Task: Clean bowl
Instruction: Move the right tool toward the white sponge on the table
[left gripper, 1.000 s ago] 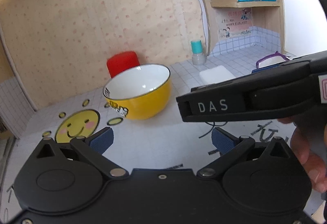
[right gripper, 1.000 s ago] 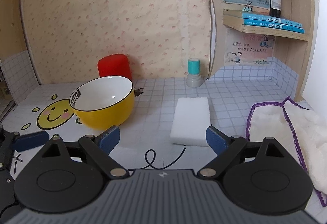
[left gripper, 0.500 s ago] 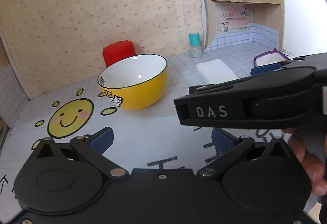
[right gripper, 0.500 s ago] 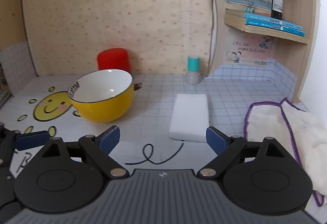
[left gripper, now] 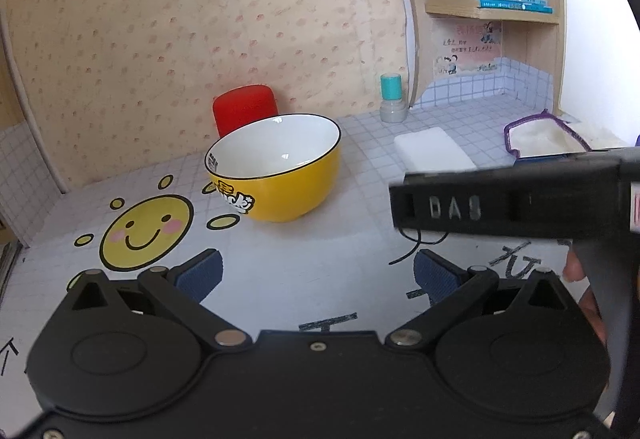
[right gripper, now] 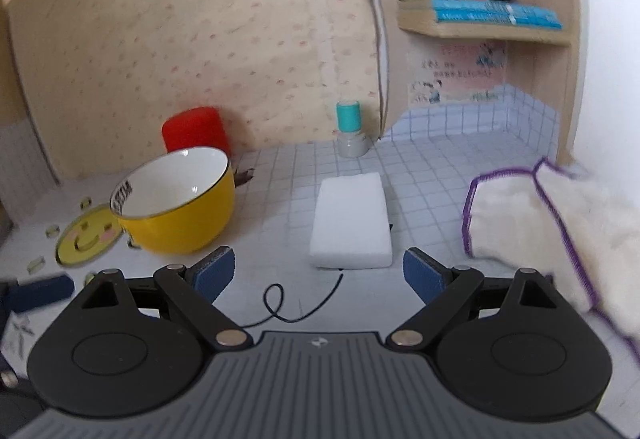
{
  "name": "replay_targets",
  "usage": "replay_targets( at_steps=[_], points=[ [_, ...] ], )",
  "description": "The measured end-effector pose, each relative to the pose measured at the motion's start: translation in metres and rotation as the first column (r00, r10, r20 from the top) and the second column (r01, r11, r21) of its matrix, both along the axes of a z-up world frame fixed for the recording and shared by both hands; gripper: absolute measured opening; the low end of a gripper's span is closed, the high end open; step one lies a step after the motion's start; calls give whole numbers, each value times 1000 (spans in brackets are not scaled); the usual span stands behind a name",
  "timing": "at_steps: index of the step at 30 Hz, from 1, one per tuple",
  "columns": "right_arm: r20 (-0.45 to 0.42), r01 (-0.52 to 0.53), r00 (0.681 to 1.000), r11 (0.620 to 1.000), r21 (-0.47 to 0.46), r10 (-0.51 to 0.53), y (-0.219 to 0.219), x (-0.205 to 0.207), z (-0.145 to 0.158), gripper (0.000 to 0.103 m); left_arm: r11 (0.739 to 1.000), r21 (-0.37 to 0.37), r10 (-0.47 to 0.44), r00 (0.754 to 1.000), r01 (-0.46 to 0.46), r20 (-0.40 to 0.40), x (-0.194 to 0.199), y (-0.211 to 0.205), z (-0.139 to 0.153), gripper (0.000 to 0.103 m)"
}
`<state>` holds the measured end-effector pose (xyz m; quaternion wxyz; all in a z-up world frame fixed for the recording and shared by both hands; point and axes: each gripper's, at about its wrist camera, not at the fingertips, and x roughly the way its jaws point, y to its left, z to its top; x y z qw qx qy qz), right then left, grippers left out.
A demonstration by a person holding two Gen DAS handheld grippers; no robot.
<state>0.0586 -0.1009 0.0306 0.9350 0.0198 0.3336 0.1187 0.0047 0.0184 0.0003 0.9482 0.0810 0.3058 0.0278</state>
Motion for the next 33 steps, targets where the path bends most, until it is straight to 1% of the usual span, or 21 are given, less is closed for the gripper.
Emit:
replay_targets(
  at_steps=[2,5,7,8,9,10,11,12,13,14,16,18,19,20,21,23,24,29,31,32,33],
  points=[
    [-6,-5,1000,1000,23,5,-2,-1,0,91,1000,-1,-3,1000,3,8,-1,-1,1,101],
    [79,-29,996,999,17,27,1,-6,9,90,1000,-8,-6,1000,6,5,-3,-2,0,97],
    [84,-54,995,999,7,53,4,-7,10,67,1000,-8,-4,1000,4,2,-4,-2,0,96],
    [83,-68,994,998,3,67,5,-7,10,54,1000,-8,-3,1000,3,1,-4,-2,-1,94],
    [78,-77,994,997,0,77,6,-7,10,43,1000,-7,-3,1000,3,1,-4,-3,-1,93],
    [70,-82,994,997,2,82,7,-6,8,38,1000,-2,-5,1000,5,8,-4,-4,1,92],
    [61,-87,994,996,3,87,7,-5,7,31,1000,1,-8,1000,8,8,-5,-4,1,84],
    [52,-92,994,996,4,91,8,-4,6,22,1000,4,-10,1000,10,6,-5,-4,1,71],
    [44,-96,994,995,5,96,9,-3,5,18,1000,0,-12,1000,12,-3,-5,-4,0,66],
    [38,-100,994,995,7,100,9,-3,4,17,1000,-3,-13,1000,13,-12,-4,-4,-1,58],
    [39,-120,992,993,20,119,7,-4,6,16,1000,-12,-17,1000,17,-26,-3,-3,-3,48],
    [38,-137,990,990,43,136,7,-4,7,15,1000,-11,-8,1000,8,-24,-3,-2,-4,13],
    [37,-142,989,989,49,140,7,-4,7,15,1000,-7,1,1000,-1,-21,-3,-2,-4,10],
    [39,-147,989,988,50,145,8,-4,7,13,1000,-4,11,1000,-11,-18,-3,-2,-4,9],
    [41,-151,988,987,54,149,8,-5,6,8,1000,-1,13,1000,-13,-17,-3,-2,-4,6],
    [45,-159,987,985,64,157,7,-7,5,6,1000,-10,18,1000,-19,-13,-4,0,-3,3],
    [48,-165,986,984,67,162,7,-7,5,3,1000,-15,22,1000,-22,-10,-5,1,-3,1],
    [54,-186,982,980,70,182,11,-7,5,3,1000,-25,14,1000,-15,-11,-3,2,-3,1],
    [68,-177,982,983,43,174,12,-7,4,4,999,-40,8,1000,-9,-11,-2,2,-2,2],
    [77,-170,983,985,24,167,13,-6,3,5,999,-38,3,1000,-4,-12,-1,2,-2,3],
    [85,-161,983,987,1,160,15,-6,2,11,999,-36,-2,1000,1,-14,-1,1,-1,4]
  ],
)
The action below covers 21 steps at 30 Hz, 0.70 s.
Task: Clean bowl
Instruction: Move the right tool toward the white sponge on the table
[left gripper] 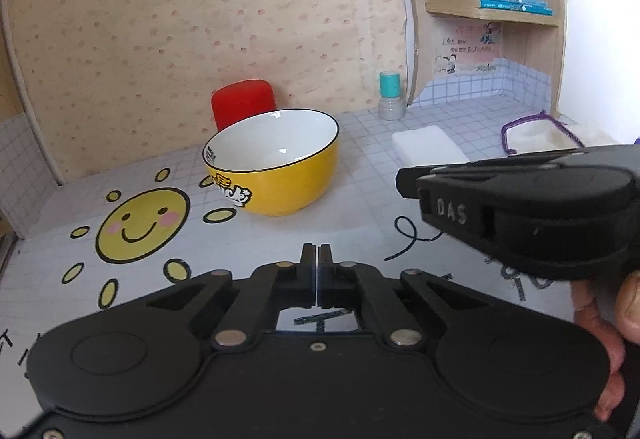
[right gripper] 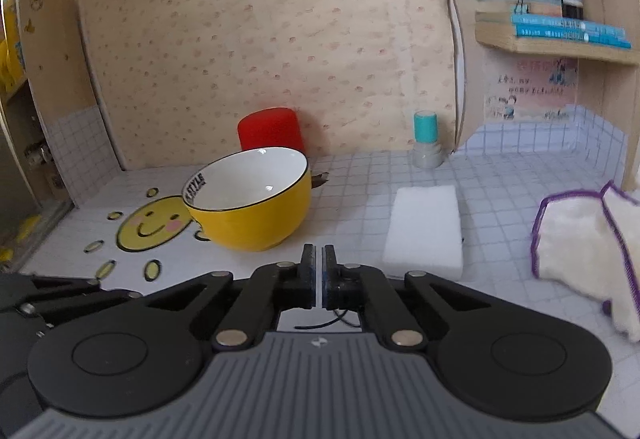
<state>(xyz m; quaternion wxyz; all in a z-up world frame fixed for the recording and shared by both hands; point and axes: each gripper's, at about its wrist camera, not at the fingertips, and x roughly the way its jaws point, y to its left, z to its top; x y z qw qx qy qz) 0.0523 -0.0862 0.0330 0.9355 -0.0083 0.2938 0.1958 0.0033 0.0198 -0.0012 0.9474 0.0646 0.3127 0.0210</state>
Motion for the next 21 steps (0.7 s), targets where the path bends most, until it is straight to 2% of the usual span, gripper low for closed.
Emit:
replay_targets(
  at_steps=[2,4,5,6,7,8,9,13,14,19,21],
  points=[
    [20,21,1000,999,-47,-20,3,0,-2,28,1000,12,13,1000,-13,8,1,0,-1,14],
    [24,25,999,998,-58,-24,3,0,-3,32,999,22,26,999,-27,35,0,0,-2,32],
    [16,19,1000,998,-62,-18,3,1,-4,48,999,30,36,998,-37,53,-1,1,-2,47],
    [8,14,1000,998,-65,-14,3,2,-4,66,998,37,44,997,-46,62,-2,1,-1,57],
    [19,21,1000,998,-58,-20,3,1,-3,73,997,45,51,996,-55,72,-2,1,-1,60],
    [36,21,999,998,-54,-19,3,-1,-3,85,997,52,59,995,-63,81,-2,1,-1,64],
    [53,12,999,998,-59,-9,3,-3,-2,88,997,53,60,995,-64,82,-2,1,-1,70],
    [97,-9,995,995,-104,19,10,-6,0,88,996,63,66,997,-69,51,4,1,0,77],
    [97,-11,995,993,-119,23,12,-5,0,88,995,68,71,997,-74,34,6,1,0,82],
    [95,-7,995,985,-175,24,18,-2,-2,88,995,84,49,999,-50,14,8,2,-2,88],
    [97,1,995,980,-197,19,21,-2,-2,88,996,83,38,999,-40,15,8,2,-2,97]
  ],
)
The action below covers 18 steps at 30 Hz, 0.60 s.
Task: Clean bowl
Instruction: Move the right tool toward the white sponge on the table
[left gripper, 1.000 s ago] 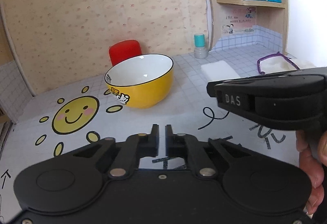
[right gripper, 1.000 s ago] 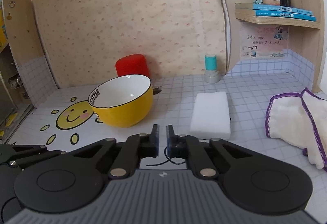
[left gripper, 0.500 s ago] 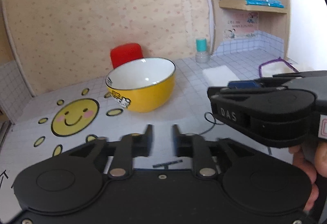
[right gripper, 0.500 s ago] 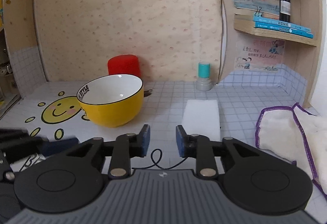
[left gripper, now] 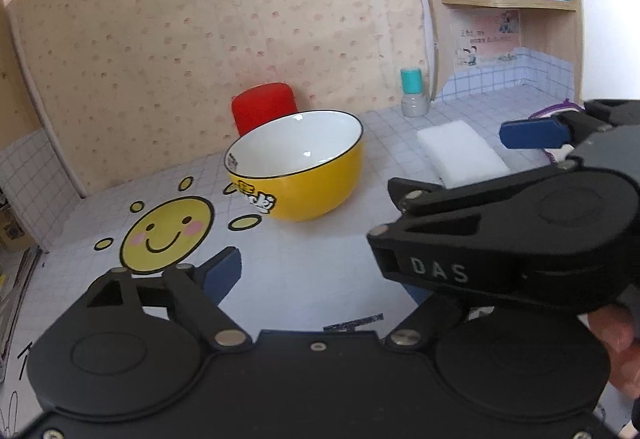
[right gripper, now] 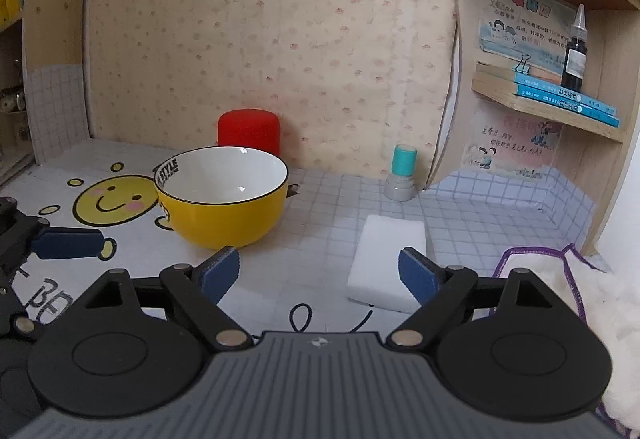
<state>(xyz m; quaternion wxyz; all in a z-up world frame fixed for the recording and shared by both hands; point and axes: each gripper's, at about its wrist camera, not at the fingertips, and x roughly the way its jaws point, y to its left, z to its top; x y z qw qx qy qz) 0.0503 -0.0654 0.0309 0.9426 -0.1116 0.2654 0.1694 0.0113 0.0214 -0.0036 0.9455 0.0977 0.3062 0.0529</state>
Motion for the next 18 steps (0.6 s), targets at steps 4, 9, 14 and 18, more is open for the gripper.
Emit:
replay_targets(
  at_steps=[4,9,14,18],
  points=[
    [51,20,999,999,-45,-17,7,-4,0,88,1000,14,-14,1000,13,24,-5,-4,2,103],
    [25,38,999,999,5,-38,-1,2,2,88,1000,17,-26,999,26,20,-5,-7,4,103],
    [-2,36,999,996,82,-36,-15,5,6,88,1000,18,-20,999,19,38,-7,-8,6,103],
    [-20,63,998,993,98,-62,-19,6,6,88,1000,-7,-23,1000,23,22,-3,-4,7,102]
  ],
)
